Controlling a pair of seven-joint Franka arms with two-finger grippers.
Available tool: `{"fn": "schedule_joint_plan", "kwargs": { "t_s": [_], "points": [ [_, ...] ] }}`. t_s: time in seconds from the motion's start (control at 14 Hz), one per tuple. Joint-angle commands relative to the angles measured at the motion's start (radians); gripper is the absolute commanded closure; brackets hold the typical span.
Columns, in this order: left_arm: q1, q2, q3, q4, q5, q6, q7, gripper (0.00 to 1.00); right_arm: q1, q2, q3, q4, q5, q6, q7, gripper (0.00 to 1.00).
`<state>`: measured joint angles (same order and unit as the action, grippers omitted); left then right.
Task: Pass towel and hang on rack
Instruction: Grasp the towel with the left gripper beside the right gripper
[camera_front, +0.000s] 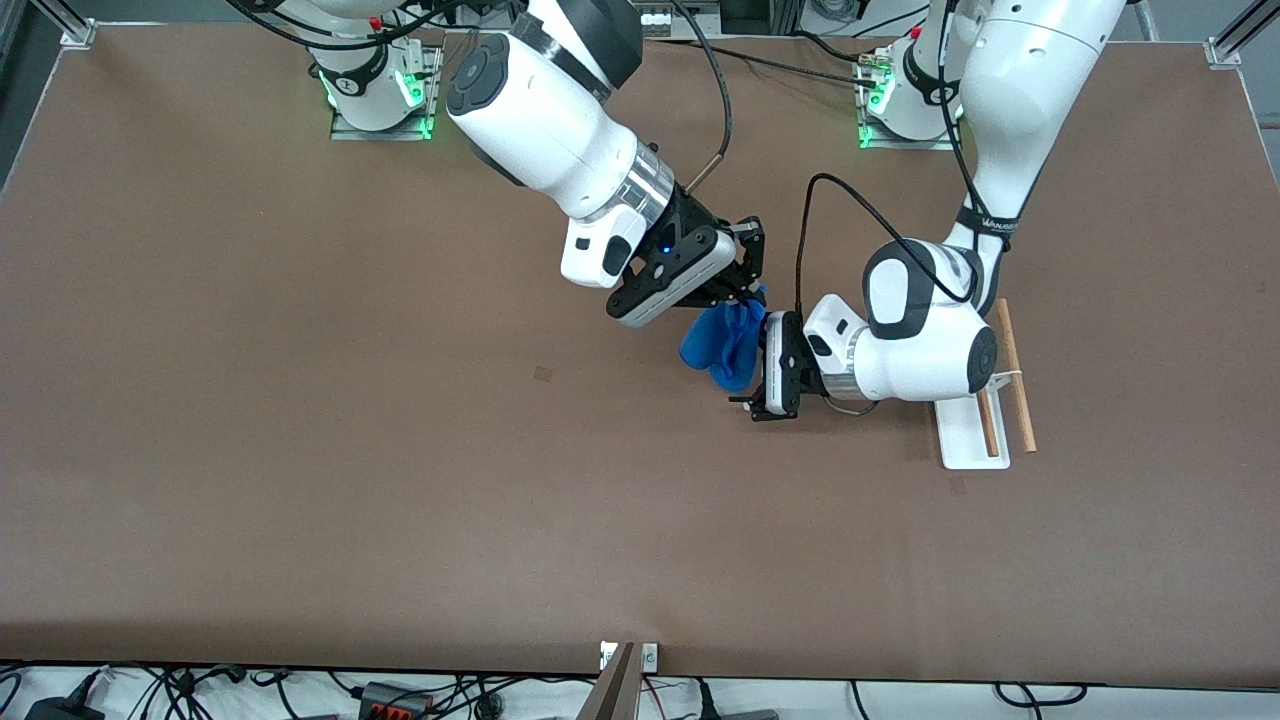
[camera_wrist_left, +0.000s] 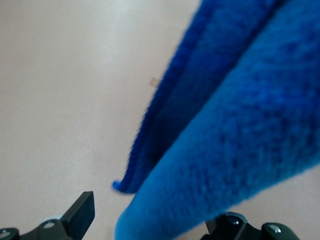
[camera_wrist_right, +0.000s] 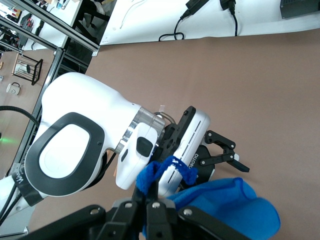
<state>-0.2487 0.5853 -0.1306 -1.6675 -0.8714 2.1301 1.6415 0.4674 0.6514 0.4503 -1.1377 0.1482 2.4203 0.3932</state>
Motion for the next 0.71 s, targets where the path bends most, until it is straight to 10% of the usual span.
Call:
{"fn": "schedule_joint_plan", "kwargs": {
  "t_s": [0.0, 0.29, 0.64],
  "points": [
    [-0.009, 0.011, 0.002, 0.012, -0.046, 0.013, 0.095, 0.27, 0.011, 0.01, -0.005, 0.021, -0.015, 0.006, 0.001, 1.0],
    [-0.014, 0.007, -0.006, 0.014, -0.051, 0.016, 0.089, 0.98, 0.011, 0.01, -0.005, 0.021, -0.015, 0.006, 0.001, 1.0],
    [-0.02, 0.007, 0.0, 0.011, -0.038, 0.03, -0.018, 0.99, 0.011, 0.011, -0.005, 0.012, -0.025, 0.01, 0.001, 1.0]
  ]
}}
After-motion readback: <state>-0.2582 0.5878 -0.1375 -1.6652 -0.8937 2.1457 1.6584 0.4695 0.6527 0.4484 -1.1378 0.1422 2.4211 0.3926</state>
